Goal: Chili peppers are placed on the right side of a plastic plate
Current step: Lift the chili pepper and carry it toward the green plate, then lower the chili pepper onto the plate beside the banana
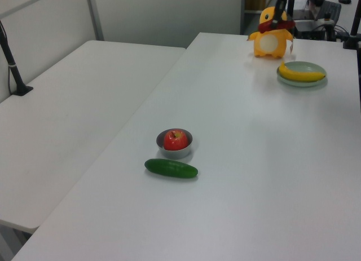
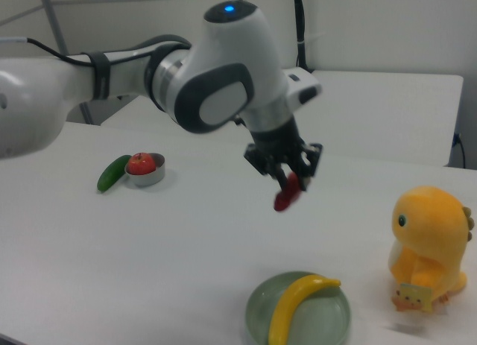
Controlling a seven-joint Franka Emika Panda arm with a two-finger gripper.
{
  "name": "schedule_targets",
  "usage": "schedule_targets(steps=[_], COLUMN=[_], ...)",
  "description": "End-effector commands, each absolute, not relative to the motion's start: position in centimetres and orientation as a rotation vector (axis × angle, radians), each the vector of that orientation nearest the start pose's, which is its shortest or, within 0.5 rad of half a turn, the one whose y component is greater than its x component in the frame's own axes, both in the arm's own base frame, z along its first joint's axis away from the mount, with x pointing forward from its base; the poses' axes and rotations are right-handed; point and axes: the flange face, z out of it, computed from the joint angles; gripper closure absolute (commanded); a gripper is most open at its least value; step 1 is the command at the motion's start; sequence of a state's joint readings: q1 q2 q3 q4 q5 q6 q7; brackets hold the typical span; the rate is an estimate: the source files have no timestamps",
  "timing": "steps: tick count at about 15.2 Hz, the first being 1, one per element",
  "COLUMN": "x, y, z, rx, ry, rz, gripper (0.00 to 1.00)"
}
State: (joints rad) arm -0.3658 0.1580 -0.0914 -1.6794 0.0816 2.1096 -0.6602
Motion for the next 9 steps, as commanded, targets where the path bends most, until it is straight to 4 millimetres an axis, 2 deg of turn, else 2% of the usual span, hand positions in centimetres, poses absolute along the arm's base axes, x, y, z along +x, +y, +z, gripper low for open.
schedule_targets(steps=[1,6,9], x=[52.4,47.1,44.6], y=[-32.8,-39.8,-43.5], z=[50.7,46.8,44.6], rx=[-3.189,-3.161,-3.121], ry=[-0.333,-0.421,-0.427], rz=[-0.336,-0.276,-0.336], gripper=[0.89,0.89,0.89])
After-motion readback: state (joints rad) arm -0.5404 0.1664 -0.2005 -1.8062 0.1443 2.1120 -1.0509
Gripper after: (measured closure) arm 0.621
